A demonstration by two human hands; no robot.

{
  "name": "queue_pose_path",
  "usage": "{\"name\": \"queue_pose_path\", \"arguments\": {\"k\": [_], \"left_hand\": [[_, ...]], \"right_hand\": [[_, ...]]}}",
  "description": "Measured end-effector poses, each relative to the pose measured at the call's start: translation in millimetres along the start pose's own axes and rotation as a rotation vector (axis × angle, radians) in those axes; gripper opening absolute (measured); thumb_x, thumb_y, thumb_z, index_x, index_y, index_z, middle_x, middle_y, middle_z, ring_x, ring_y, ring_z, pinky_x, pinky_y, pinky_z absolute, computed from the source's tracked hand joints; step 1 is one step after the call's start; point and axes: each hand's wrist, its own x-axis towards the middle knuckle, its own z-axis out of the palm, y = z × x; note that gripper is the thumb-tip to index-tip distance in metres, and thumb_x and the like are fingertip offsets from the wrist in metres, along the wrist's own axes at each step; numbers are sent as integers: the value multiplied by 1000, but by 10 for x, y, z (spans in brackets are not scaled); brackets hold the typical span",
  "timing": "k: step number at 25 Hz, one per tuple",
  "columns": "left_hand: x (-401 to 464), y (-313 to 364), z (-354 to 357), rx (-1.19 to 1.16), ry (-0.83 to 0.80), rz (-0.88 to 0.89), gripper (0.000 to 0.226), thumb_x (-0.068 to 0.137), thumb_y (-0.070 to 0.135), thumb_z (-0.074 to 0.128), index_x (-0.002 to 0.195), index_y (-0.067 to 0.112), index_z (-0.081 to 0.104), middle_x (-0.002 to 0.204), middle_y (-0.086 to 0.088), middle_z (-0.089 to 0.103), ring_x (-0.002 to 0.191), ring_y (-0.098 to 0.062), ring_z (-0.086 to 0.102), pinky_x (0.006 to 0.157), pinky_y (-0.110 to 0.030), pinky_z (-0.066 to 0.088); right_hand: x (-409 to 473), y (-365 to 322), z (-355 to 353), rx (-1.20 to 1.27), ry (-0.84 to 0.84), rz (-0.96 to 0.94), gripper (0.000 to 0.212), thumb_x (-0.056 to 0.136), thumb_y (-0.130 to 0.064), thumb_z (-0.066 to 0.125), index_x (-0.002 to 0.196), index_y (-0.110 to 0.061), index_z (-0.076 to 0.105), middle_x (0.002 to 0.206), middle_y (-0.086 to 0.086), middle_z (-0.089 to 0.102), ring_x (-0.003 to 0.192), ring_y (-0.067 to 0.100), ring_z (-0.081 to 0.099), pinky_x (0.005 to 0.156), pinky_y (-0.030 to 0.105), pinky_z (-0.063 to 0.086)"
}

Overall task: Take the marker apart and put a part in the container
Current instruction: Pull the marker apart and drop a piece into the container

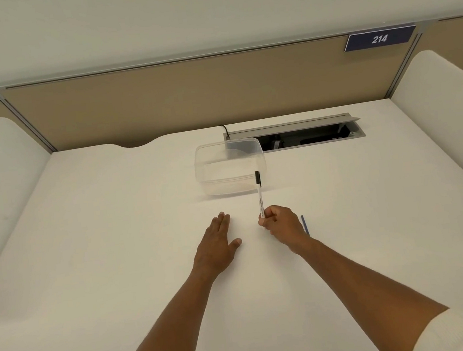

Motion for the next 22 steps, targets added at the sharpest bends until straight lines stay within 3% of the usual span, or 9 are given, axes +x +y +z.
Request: {"name": "queue_pose_path", "arguments": {"k": [2, 4, 7, 10, 22], "left_hand": [[-16, -33, 94, 48, -13, 36, 74, 99, 47, 42, 155, 17, 5, 164, 2, -3, 151, -15, -5, 123, -35, 4], [-24, -60, 149, 67, -2, 52, 73, 100, 47, 39, 155, 17, 2, 164, 2, -7, 150, -15, -11, 123, -34, -4], [-42, -89, 199, 77, 24, 65, 72, 101, 47, 36, 155, 18, -1, 163, 4, -11, 150, -14, -13, 122, -34, -6], [-68, -100, 246, 96, 67, 70, 70, 101, 46, 33, 155, 19, -2, 163, 4, -10, 149, -13, -14, 122, -35, -7], [-110, -91, 279, 130, 132, 75, 68, 101, 46, 31, 155, 18, 0, 164, 3, -6, 150, -14, -11, 123, -36, -6]], "right_hand": [[-12, 52, 22, -8, -4, -27, 1, 84, -14, 70, 85, -14, 70, 79, 1, 69, 69, 16, 61, 70, 36, 53], [-26, 75, 47, -30, -6, -27, 2, 84, -11, 68, 83, -13, 68, 78, 3, 69, 66, 16, 62, 72, 37, 57], [-44, 110, 92, -119, -2, -51, 10, 83, -7, 67, 81, -17, 66, 78, -3, 69, 68, 13, 64, 67, 28, 57], [-59, 135, 134, -234, -2, -88, 15, 82, -6, 67, 81, -21, 64, 78, -9, 66, 70, 4, 60, 60, 13, 43], [-73, 129, 167, -380, -8, -150, 15, 80, -13, 69, 79, -27, 64, 77, -13, 67, 74, 4, 62, 61, 14, 41]]}}
